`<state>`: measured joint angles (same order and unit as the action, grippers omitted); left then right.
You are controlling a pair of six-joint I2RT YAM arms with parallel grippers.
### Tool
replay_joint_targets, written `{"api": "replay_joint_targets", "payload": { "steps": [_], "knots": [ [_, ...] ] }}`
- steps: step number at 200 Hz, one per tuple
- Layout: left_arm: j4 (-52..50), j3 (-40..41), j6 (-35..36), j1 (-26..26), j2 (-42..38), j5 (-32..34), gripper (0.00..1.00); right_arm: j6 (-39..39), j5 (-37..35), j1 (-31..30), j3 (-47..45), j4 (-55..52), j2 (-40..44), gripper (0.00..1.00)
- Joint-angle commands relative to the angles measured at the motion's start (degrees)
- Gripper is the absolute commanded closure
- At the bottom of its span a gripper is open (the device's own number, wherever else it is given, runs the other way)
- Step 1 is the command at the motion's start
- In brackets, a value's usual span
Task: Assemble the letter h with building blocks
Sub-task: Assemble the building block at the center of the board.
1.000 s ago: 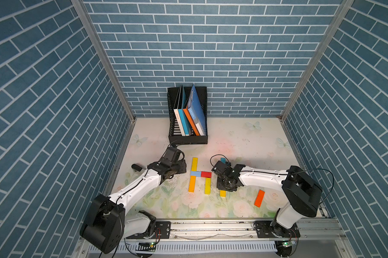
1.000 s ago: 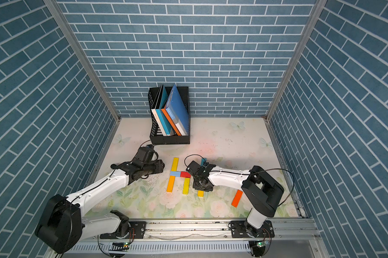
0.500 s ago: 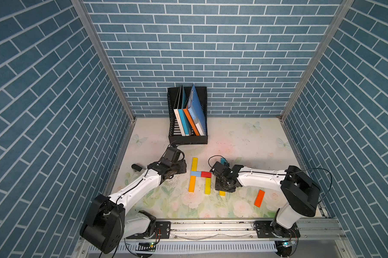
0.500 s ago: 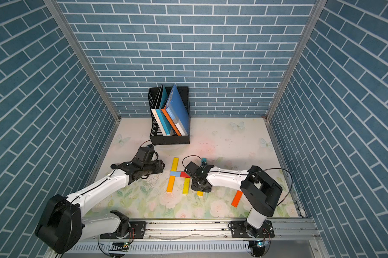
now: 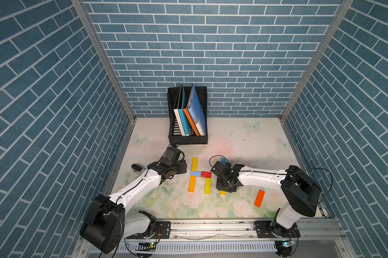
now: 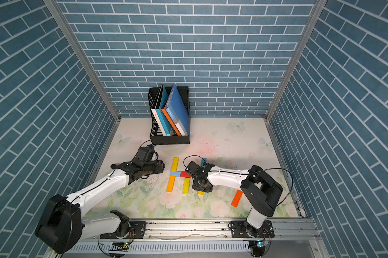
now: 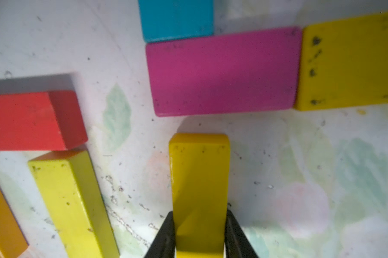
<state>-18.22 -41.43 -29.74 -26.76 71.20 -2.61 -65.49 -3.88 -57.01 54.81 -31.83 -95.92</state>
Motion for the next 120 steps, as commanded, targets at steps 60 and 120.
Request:
{"api": "replay_joint_targets", "payload": {
  "steps": [60, 120],
  "knots": [
    [0.28, 0.42, 0.74, 0.22, -0.54, -0.07, 0.45, 4.04, -1.55, 2.14, 1.36, -2.27, -3.26, 0.68],
    [0.25, 0.47, 0.73, 0.24, -0.53, -0.11, 0.45, 6.26, -0.65, 2.10, 2.48, -2.15, -4.53, 0.68]
  ]
}}
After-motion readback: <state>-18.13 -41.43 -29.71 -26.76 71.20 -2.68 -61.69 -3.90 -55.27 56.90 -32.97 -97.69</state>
